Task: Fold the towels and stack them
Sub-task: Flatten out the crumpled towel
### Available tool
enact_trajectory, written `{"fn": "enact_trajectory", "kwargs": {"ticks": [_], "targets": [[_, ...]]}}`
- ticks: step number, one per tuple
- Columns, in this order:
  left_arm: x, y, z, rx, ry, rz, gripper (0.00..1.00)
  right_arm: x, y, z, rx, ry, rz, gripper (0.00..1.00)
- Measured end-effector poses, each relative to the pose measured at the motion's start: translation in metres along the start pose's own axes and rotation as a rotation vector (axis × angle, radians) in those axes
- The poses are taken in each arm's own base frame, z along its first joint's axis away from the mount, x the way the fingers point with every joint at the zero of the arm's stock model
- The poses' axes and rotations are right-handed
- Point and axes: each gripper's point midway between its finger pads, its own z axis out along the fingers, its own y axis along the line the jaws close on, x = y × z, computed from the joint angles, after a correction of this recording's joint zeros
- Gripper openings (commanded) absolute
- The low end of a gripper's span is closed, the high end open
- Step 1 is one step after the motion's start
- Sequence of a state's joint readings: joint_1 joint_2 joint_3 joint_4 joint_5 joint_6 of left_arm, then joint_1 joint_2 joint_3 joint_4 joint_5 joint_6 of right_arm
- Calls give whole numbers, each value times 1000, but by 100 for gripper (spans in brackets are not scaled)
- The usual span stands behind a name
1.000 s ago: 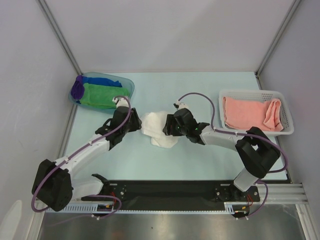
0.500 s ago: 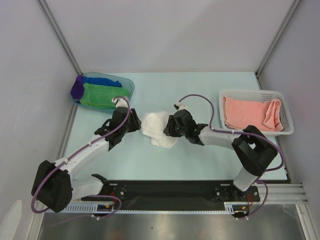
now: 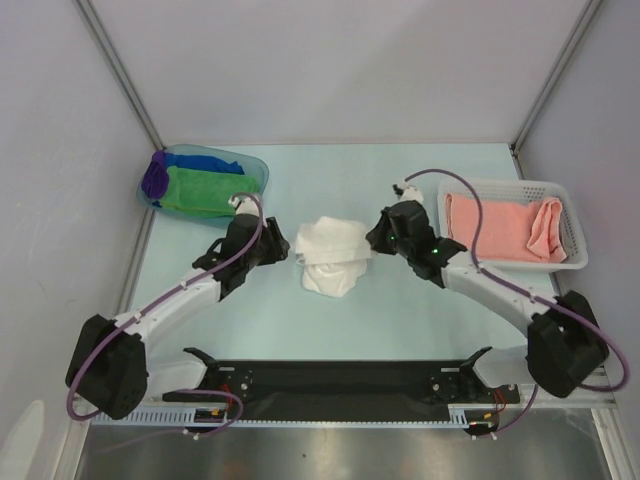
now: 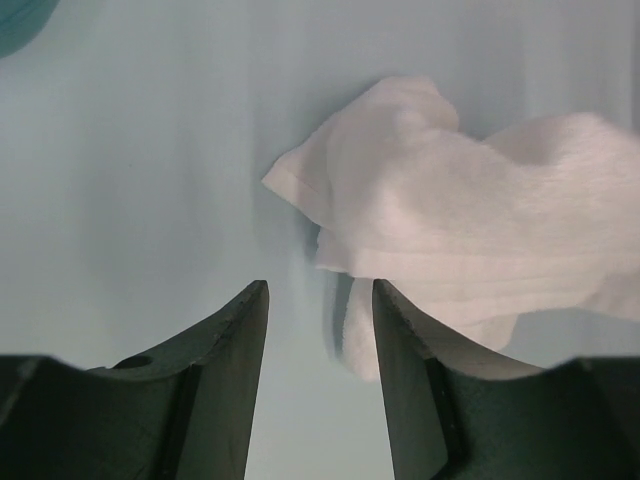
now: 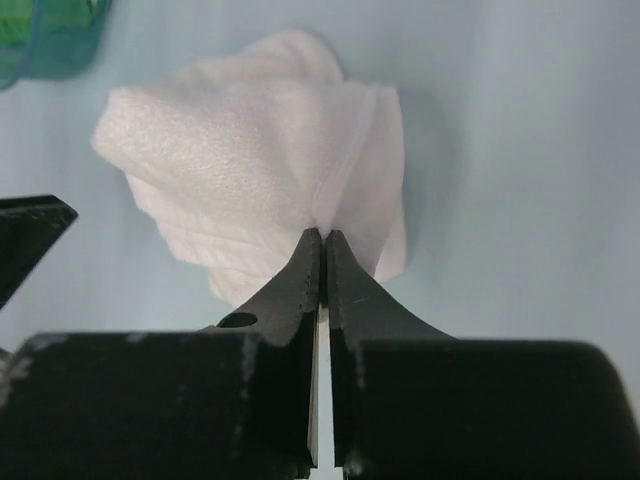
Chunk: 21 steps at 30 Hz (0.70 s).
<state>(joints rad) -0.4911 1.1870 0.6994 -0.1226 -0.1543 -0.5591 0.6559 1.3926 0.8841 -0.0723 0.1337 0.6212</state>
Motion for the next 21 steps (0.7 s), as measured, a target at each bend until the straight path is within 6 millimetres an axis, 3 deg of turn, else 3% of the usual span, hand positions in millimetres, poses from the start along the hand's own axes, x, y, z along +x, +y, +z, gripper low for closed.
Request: {"fn": "enact_trajectory", "kwargs": {"ticks": [3, 6, 13, 21], "targets": [[6, -3, 7, 17, 25, 0, 52, -31, -17, -25, 45, -84, 4, 0], [15, -7, 17, 38, 59, -7, 52, -46, -33, -39, 86, -125, 2, 0], [39, -20, 46, 96, 151, -40, 51, -30, -76, -43, 209, -69, -27, 0], [30, -39, 67, 148, 149, -65, 51, -25, -97, -44, 263, -49, -38, 0]]}}
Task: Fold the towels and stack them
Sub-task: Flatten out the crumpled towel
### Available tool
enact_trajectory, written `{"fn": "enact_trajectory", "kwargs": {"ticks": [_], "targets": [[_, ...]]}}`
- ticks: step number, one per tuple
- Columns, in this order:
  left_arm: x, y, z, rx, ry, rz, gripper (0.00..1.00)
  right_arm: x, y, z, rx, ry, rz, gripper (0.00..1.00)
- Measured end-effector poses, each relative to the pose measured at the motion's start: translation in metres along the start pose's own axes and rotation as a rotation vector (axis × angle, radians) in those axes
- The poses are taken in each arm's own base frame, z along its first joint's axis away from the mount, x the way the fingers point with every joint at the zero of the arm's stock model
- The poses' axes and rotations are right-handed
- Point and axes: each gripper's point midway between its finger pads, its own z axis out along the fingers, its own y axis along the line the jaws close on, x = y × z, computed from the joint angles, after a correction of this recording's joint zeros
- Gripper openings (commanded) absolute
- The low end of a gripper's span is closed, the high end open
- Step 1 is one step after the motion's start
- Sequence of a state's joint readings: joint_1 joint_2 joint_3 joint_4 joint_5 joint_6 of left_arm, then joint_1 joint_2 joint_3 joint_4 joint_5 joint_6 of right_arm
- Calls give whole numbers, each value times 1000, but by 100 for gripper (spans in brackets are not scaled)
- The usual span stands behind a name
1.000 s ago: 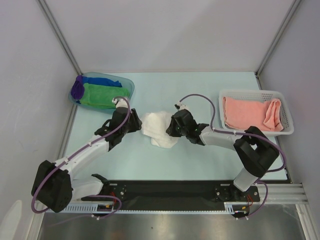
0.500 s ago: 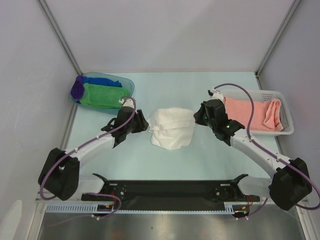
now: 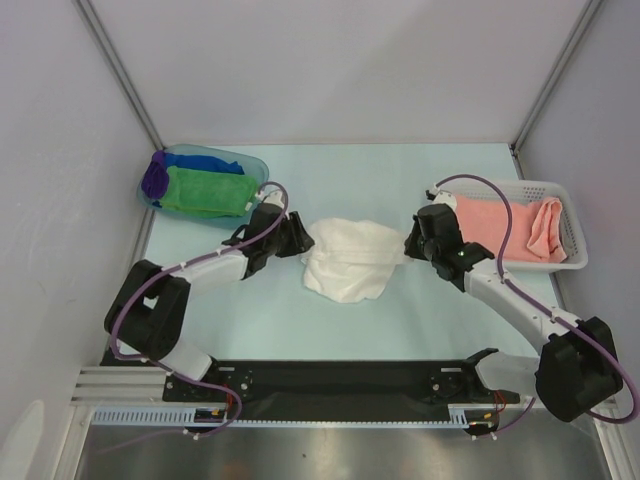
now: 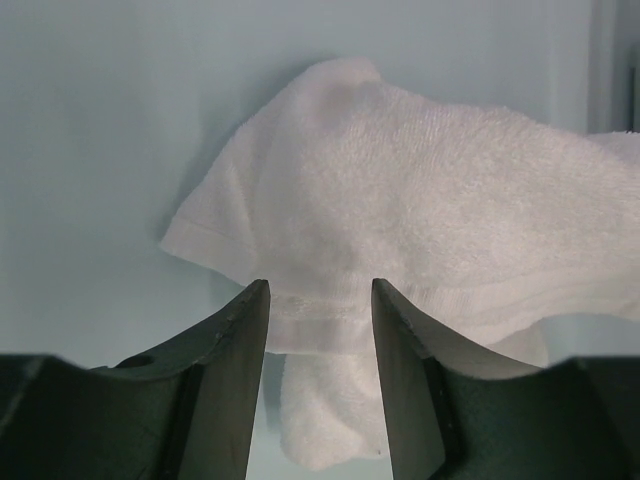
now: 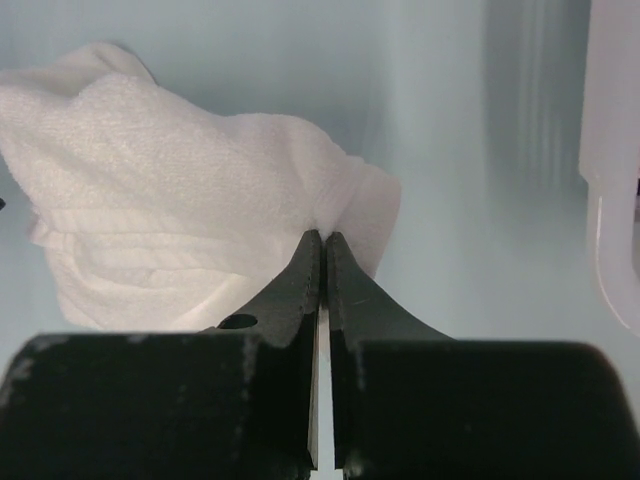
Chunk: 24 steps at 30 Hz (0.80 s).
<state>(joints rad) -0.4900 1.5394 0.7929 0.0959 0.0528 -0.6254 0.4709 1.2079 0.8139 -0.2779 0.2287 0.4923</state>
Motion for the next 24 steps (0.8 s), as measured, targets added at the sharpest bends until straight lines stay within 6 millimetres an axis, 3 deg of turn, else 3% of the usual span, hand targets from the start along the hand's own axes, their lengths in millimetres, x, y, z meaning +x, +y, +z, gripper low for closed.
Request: {"fn": "enact_trajectory", "kwargs": {"ticks": [8, 24], "targets": [[-10, 10, 3, -74, -36, -12, 57, -6, -18, 3, 42, -9, 8, 0], [14, 39, 27, -158, 40, -52, 64, -6, -23, 4, 49, -6, 15, 0]]}}
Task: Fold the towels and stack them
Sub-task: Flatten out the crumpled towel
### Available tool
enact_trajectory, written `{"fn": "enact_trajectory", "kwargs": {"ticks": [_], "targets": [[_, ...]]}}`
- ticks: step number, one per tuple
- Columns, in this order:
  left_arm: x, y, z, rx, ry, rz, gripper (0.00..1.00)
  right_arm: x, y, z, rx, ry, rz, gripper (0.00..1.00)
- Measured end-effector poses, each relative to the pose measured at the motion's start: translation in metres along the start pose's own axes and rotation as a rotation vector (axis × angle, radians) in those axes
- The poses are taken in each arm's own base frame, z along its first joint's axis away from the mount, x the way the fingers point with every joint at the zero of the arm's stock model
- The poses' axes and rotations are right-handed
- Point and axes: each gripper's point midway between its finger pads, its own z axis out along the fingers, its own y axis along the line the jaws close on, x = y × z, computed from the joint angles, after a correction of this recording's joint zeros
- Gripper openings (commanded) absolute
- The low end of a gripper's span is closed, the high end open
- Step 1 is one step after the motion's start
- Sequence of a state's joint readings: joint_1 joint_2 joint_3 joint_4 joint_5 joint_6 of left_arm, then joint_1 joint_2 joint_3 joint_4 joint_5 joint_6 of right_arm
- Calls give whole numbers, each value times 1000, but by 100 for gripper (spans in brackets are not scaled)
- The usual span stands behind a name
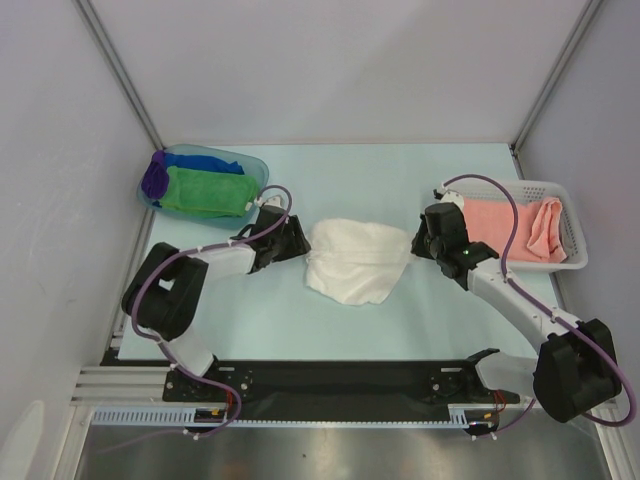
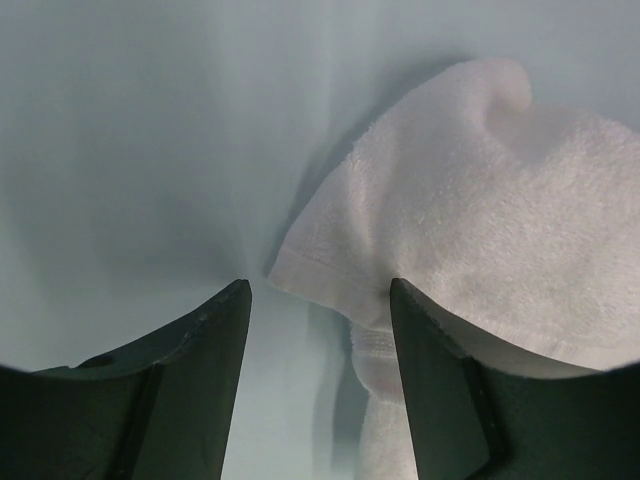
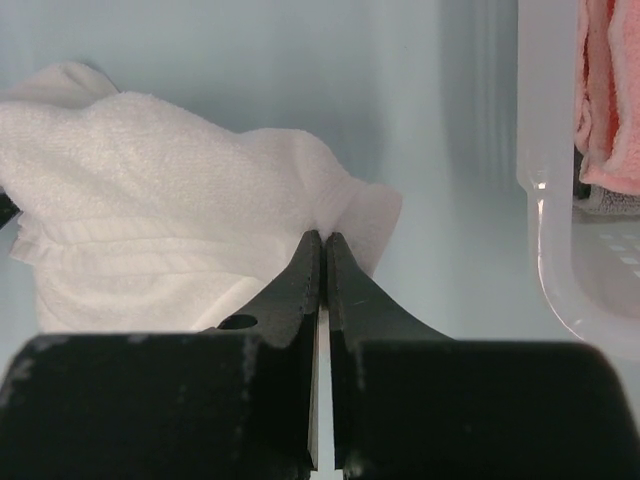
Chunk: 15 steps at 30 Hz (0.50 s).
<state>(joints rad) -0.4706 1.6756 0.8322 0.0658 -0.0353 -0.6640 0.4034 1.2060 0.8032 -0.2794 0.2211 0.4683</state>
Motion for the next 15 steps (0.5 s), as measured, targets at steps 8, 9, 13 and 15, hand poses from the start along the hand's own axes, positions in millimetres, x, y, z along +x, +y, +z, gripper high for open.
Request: {"fn": "enact_trajectory", "kwargs": {"ticks": [8, 9, 13, 15], "targets": [[0, -8, 12, 58, 0, -20, 58, 1, -1, 0, 2, 1, 1, 0], [0, -9, 13, 62, -1, -24, 56, 1, -1, 0, 2, 1, 1, 0], [1, -9, 17, 72, 1, -38, 40, 1, -1, 0, 2, 0, 1, 0], [1, -9, 17, 71, 3, -44, 35, 1, -1, 0, 1, 0, 1, 0]]}}
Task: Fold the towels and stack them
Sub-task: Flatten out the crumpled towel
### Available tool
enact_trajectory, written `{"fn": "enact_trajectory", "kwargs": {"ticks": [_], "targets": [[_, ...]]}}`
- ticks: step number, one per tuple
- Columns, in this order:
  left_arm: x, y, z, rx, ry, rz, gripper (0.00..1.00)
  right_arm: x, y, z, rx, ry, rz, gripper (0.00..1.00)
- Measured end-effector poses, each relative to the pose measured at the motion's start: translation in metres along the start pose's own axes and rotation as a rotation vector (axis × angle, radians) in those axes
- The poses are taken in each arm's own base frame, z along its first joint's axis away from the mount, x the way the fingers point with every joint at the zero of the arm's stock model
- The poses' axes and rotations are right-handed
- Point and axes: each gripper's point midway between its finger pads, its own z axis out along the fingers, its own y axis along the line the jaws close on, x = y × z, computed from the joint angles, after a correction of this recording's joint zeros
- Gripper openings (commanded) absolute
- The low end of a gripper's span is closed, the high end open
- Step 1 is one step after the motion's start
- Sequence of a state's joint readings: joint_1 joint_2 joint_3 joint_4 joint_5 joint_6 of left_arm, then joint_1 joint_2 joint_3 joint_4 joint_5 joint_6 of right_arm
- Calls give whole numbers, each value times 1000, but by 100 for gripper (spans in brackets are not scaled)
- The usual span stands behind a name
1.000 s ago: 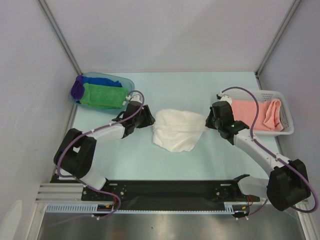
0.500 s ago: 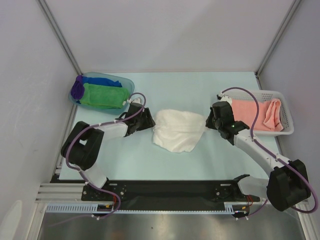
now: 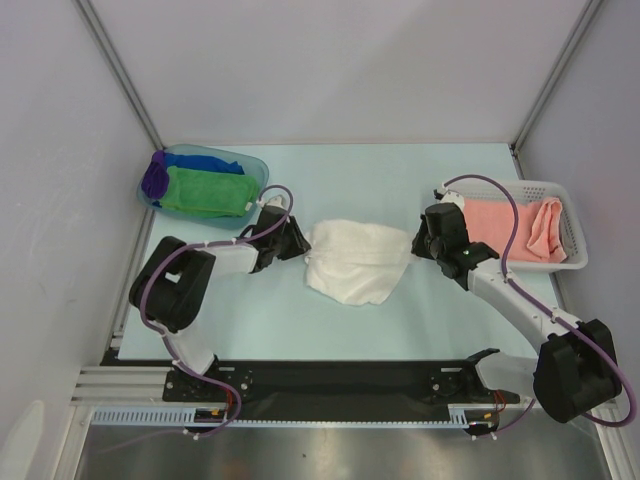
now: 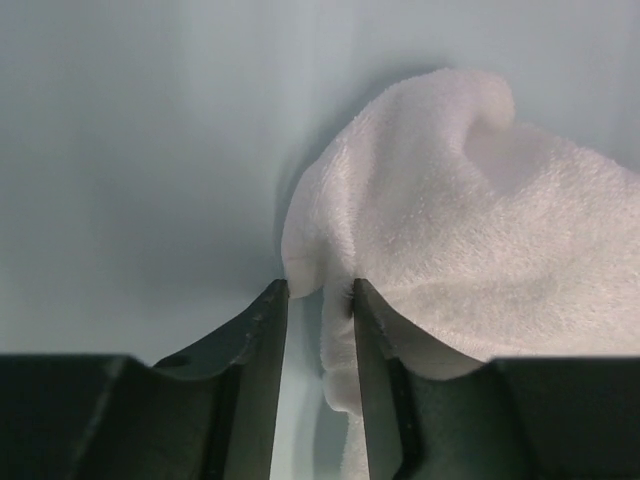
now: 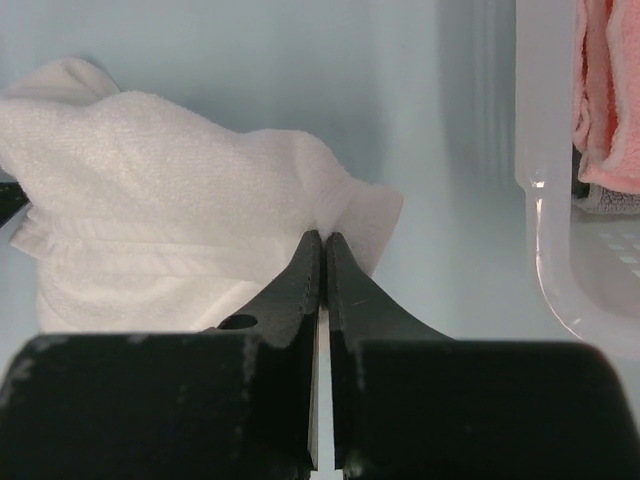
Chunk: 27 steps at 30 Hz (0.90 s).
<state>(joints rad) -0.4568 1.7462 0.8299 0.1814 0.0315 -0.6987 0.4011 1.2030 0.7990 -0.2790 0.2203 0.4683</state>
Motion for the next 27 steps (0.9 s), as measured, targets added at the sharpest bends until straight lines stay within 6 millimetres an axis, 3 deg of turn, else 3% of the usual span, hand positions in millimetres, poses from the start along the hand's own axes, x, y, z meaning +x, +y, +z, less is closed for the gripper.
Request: {"fn": "enact_trajectory", "kwargs": {"ticks": [7, 14, 23, 27], "targets": [[0, 5, 0, -13, 7, -1, 0, 1, 2, 0, -14, 8, 0, 0], [-18, 5, -14, -33, -14, 28, 0, 3, 7, -1, -35, 19, 1, 0], [-90, -38, -85, 39, -216, 97, 0, -19, 23, -10, -85, -10, 9, 0], [-102, -48, -112, 65, -259, 121, 0, -21, 31, -14, -129, 4, 3, 0]]}}
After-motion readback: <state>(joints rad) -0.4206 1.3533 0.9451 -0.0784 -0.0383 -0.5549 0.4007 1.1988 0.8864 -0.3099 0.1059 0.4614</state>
